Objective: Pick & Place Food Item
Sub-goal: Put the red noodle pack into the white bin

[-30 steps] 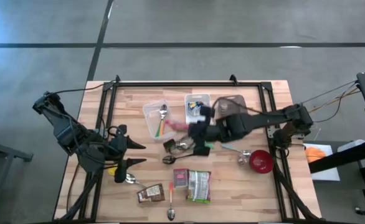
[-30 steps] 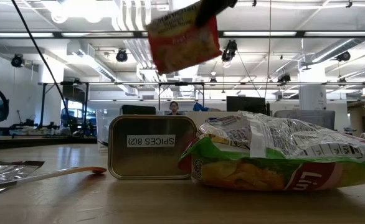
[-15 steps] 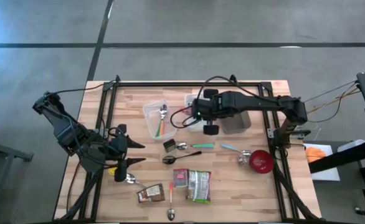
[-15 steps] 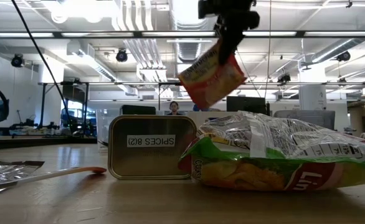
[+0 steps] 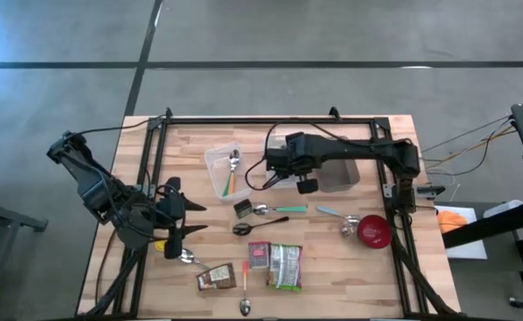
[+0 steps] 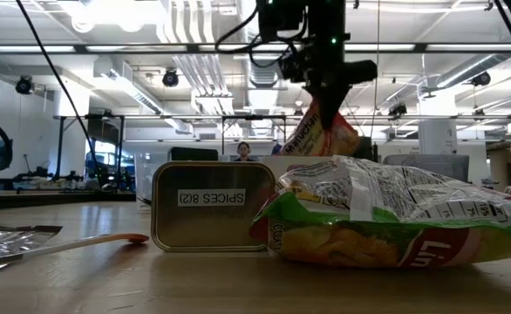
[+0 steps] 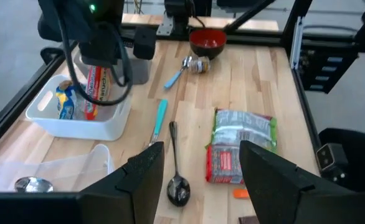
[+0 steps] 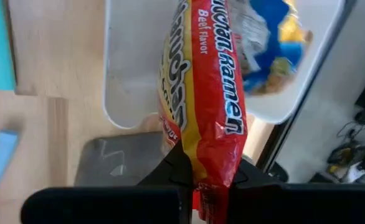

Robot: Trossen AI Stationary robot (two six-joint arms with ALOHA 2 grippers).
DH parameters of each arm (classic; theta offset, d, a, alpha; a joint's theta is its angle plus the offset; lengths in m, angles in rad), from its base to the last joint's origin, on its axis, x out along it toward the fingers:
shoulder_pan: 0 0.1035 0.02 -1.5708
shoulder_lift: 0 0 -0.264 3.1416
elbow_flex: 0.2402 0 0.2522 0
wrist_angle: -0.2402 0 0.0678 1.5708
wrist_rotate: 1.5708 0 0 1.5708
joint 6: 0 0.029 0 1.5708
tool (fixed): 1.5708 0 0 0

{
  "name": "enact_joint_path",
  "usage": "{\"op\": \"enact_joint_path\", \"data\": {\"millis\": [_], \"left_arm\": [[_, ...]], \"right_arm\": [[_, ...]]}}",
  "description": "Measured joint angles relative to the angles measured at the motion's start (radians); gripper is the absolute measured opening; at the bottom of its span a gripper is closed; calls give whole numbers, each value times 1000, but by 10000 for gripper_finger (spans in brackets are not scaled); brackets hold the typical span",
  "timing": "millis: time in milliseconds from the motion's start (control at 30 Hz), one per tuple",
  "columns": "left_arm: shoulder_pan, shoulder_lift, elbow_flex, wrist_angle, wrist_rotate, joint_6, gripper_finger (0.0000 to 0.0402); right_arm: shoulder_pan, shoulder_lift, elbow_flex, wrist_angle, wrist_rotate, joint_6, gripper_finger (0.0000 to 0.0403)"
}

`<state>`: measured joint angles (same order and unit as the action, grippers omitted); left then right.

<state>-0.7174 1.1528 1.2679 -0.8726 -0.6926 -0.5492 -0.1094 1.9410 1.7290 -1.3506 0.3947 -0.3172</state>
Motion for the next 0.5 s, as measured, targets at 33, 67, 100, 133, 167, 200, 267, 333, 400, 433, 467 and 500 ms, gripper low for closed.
{"op": "enact_joint_path", "data": {"millis": [33, 67, 100, 133, 167, 200, 267, 333, 400, 433, 467, 500], "left_arm": [[0, 2, -1, -5, 1, -1, 212], [0, 2, -5, -3, 0, -1, 212], [0, 2, -10, -1, 0, -2, 212], [0, 2, -15, 0, 0, -1, 212], [0, 2, -19, 1, 0, -1, 212], [0, 3, -22, 1, 0, -1, 212], [0, 1, -29, 5, 0, -2, 212], [0, 1, -31, 5, 0, -2, 212], [0, 1, -31, 5, 0, -2, 212], [0, 1, -31, 6, 0, -2, 212], [0, 1, -31, 6, 0, -2, 212], [0, 1, -31, 7, 0, -2, 212]], "right_arm": [[-1, 12, 0, 2, 5, -15, 12], [-2, 26, 1, 4, 14, -30, 12], [-3, 40, 1, 9, 40, -42, 11], [-4, 52, 1, 14, 76, -49, 11], [-6, 67, 0, 18, 121, -56, 11], [-8, 78, 0, 23, 164, -66, 11], [-9, 96, -1, 35, 208, -89, 11], [-11, 101, -1, 52, 210, -107, 11], [-10, 104, -1, 73, 211, -113, 11], [-10, 104, -1, 84, 211, -118, 11], [-10, 104, -1, 93, 211, -121, 11], [-11, 104, -1, 102, 211, -121, 12]]}}
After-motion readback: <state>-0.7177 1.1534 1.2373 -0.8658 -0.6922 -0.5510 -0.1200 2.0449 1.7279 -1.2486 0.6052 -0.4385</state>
